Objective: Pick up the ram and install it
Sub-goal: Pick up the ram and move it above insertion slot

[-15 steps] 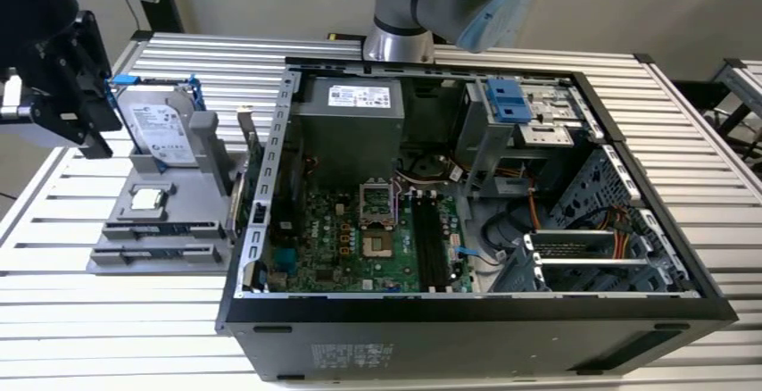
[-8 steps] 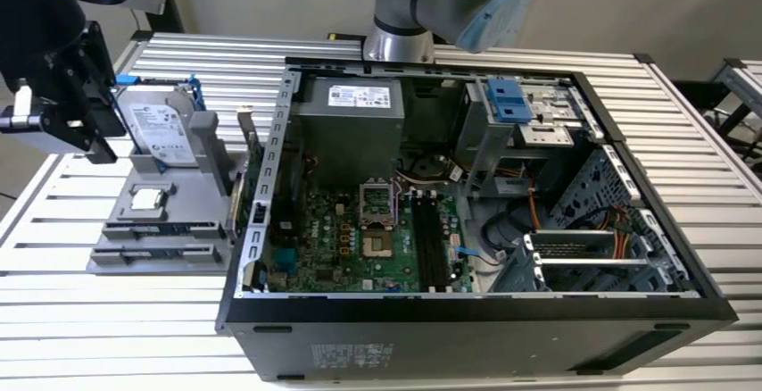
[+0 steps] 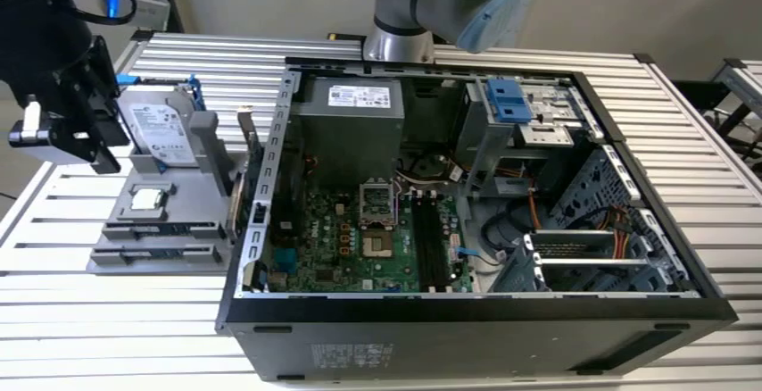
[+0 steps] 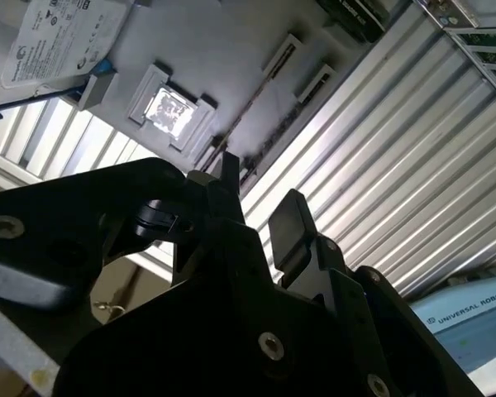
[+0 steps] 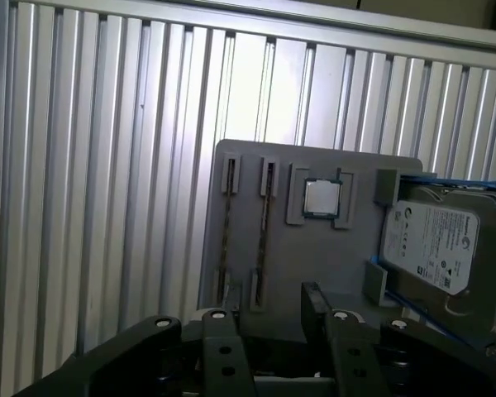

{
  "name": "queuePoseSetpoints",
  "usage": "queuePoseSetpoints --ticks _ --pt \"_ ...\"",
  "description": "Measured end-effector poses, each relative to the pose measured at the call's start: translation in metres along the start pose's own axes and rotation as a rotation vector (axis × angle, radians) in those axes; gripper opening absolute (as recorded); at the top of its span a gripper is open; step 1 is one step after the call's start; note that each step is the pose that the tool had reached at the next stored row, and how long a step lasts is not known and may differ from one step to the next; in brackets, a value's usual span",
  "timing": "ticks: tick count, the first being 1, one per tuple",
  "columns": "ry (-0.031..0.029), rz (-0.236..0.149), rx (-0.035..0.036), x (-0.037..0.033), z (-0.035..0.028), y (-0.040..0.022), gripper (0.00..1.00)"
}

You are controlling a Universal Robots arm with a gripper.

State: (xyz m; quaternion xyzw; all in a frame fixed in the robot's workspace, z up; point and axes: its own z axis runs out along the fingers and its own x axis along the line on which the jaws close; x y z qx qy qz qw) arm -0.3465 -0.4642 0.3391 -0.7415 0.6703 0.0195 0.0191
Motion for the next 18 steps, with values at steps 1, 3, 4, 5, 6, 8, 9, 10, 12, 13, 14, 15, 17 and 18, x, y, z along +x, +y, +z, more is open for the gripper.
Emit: queuePoseSetpoints --ticks 1,3,4,5,6,8,9,10,12,13,14,15,17,18 --pt "0.0002 0.0 0.0001 0.0001 0.0019 0.0 1.0" --pt "0.0029 0.0 -0.0003 0.0002 0.0044 0.0 1.0" --pt "0.0043 0.0 -0.0004 0.0003 0.0058 0.0 1.0" --pt "0.0059 0.0 -0.0006 0.0004 0.0072 0.0 1.0" --pt "0.0065 0.0 -0.0009 0.0005 0.0084 0.0 1.0" --pt "0.0074 0.001 -0.0008 0.0006 0.0116 0.0 1.0" --pt "0.008 0.002 -0.0008 0.0007 0.0133 0.0 1.0" --pt "0.0085 0.004 -0.0007 0.0008 0.015 0.0 1.0" --pt "0.0091 0.009 -0.0005 0.001 0.0188 0.0 1.0" --pt "0.0093 0.011 -0.0005 0.0011 0.0205 0.0 1.0" --pt "0.0094 0.013 -0.0004 0.0012 0.0224 0.0001 1.0" --pt "0.0094 0.013 -0.0004 0.0013 0.0241 0.0001 1.0" --pt "0.0094 0.013 -0.0004 0.0015 0.0275 0.0001 1.0" --pt "0.0094 0.013 -0.0004 0.0016 0.0292 0.0001 1.0"
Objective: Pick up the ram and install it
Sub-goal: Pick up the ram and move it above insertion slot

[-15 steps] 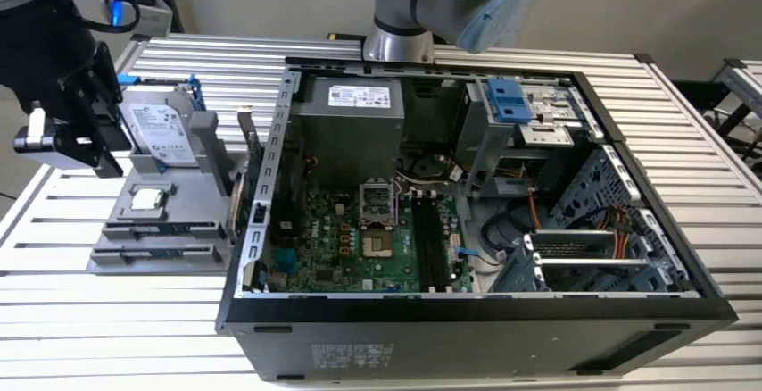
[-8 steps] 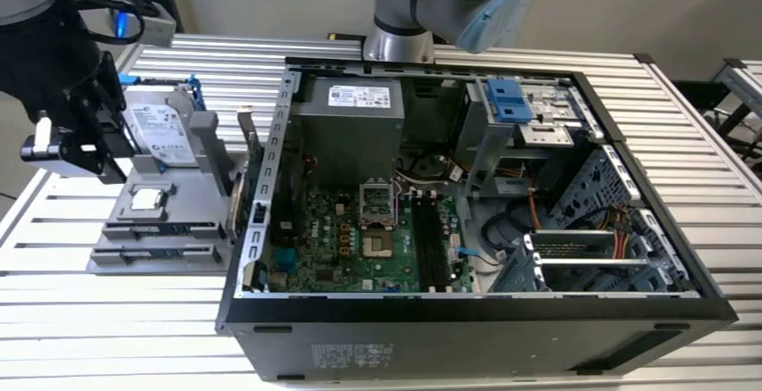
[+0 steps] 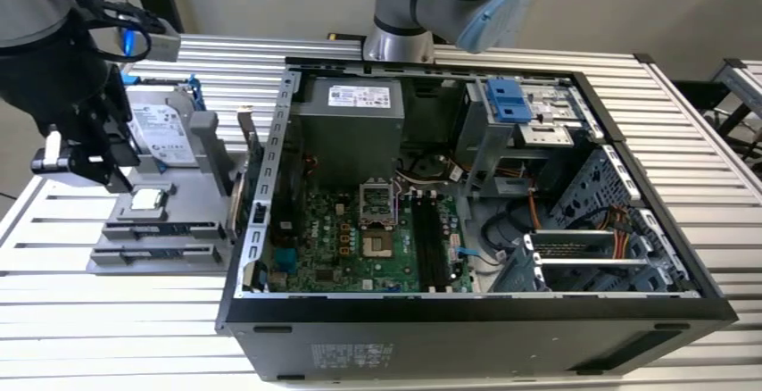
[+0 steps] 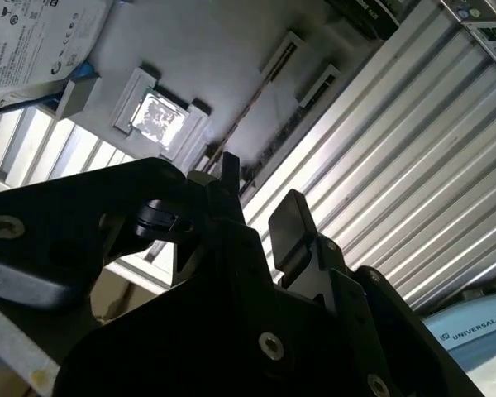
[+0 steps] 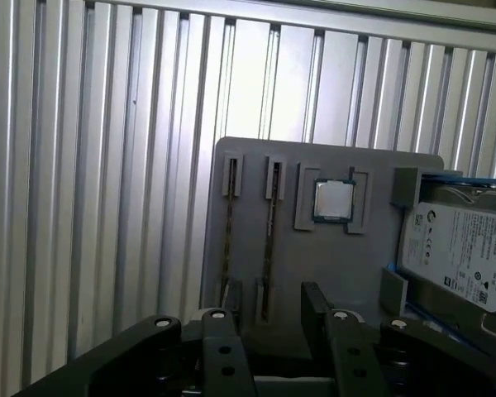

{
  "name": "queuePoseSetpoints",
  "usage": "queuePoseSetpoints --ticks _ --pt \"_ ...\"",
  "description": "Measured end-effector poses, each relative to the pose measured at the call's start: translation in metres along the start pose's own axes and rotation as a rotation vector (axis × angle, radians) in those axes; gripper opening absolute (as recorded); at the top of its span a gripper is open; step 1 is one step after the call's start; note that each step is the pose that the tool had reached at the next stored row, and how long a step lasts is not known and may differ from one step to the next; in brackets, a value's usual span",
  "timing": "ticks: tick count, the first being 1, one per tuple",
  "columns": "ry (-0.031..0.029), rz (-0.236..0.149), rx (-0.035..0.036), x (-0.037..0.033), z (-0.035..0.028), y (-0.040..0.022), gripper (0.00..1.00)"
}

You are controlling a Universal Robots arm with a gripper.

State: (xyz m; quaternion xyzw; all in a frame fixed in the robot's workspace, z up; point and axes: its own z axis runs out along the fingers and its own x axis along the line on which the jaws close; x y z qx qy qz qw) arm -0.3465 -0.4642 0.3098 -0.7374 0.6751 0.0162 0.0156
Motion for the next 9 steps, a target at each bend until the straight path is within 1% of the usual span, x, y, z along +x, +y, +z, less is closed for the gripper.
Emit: queuePoseSetpoints --ticks 9 --pt "-0.0001 0.0 -0.0002 0.0012 0.0128 0.0001 1.0"
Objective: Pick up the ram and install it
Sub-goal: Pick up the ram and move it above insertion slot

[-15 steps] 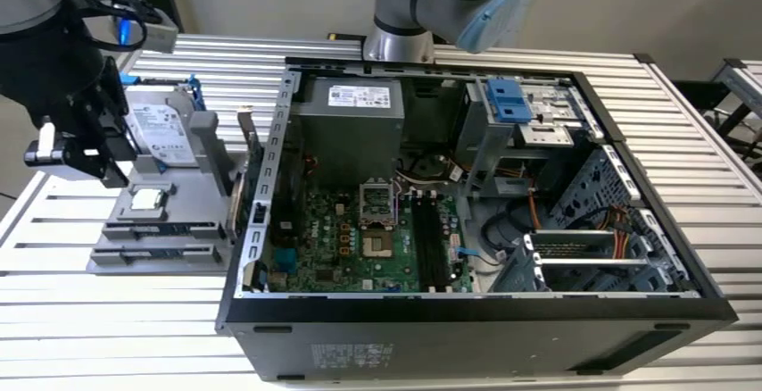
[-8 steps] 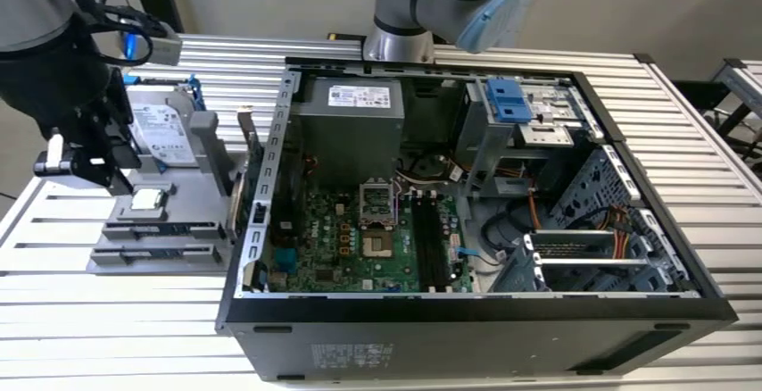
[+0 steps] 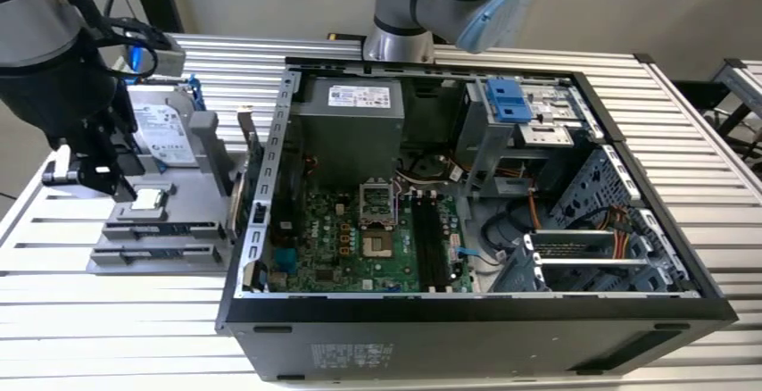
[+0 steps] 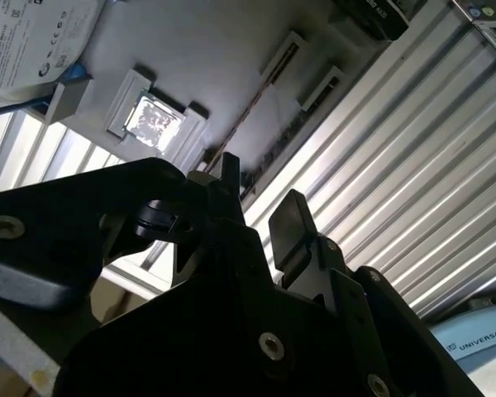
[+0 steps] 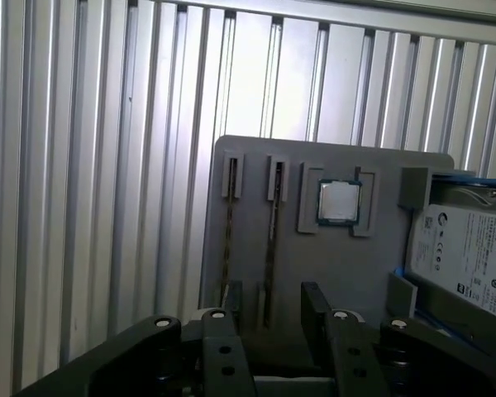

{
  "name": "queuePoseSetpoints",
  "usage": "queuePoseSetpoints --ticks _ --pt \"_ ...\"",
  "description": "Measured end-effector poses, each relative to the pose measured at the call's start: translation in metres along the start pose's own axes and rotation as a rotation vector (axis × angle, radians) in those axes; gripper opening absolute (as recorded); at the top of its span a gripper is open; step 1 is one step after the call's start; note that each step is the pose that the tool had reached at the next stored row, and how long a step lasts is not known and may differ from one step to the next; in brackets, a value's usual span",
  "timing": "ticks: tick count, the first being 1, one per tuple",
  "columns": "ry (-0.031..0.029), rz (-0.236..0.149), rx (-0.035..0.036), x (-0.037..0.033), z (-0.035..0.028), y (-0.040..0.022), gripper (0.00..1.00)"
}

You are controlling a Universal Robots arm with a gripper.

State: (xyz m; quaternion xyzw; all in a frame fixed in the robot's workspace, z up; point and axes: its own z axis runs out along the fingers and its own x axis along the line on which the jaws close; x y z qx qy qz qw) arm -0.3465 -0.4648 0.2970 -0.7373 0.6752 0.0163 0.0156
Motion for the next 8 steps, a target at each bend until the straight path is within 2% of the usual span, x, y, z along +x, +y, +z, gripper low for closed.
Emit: queuePoseSetpoints --ticks 8 --pt "0.0006 0.0 -0.0035 0.0017 0.0106 0.0001 1.0"
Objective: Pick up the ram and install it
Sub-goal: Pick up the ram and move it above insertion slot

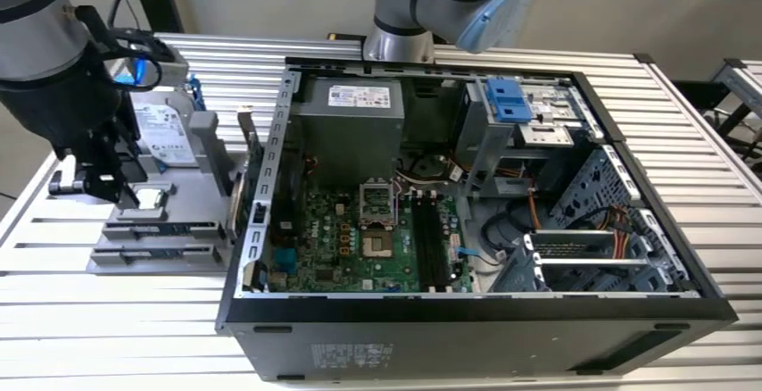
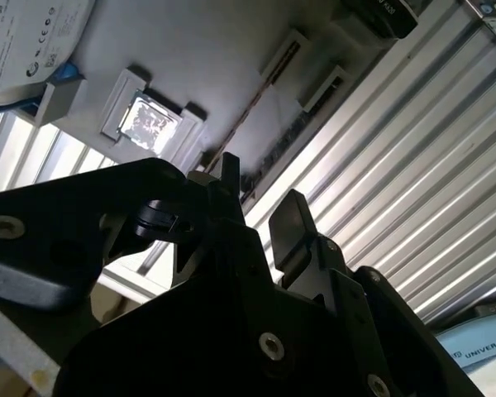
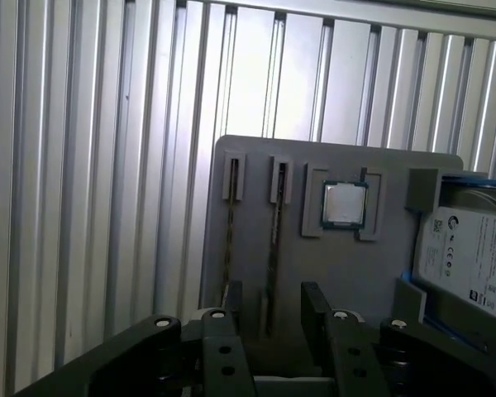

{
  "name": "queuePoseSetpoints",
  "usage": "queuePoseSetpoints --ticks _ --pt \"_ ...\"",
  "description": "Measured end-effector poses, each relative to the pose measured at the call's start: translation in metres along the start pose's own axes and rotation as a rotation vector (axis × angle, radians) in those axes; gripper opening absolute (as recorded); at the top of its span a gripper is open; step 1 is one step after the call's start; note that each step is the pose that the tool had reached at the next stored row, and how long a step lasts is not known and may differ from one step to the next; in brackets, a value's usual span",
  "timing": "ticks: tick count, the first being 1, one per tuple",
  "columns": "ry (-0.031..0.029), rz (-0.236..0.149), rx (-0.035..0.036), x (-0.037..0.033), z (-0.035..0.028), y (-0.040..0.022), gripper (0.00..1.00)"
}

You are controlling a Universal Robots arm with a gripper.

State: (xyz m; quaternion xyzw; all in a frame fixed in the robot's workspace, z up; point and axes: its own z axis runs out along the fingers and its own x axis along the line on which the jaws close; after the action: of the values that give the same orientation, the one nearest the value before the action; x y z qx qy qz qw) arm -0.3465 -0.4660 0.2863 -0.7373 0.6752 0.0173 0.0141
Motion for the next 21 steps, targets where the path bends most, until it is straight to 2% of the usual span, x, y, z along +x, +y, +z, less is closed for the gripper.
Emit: queuePoseSetpoints --ticks 5,14,21 --pt "0.0022 0.0 -0.0021 0.0018 0.0056 0.0001 1.0" --pt "0.0099 0.002 -0.0047 0.003 0.0151 0.0001 1.0" --pt "0.0115 0.003 -0.005 0.0035 0.0239 0.0002 1.0"
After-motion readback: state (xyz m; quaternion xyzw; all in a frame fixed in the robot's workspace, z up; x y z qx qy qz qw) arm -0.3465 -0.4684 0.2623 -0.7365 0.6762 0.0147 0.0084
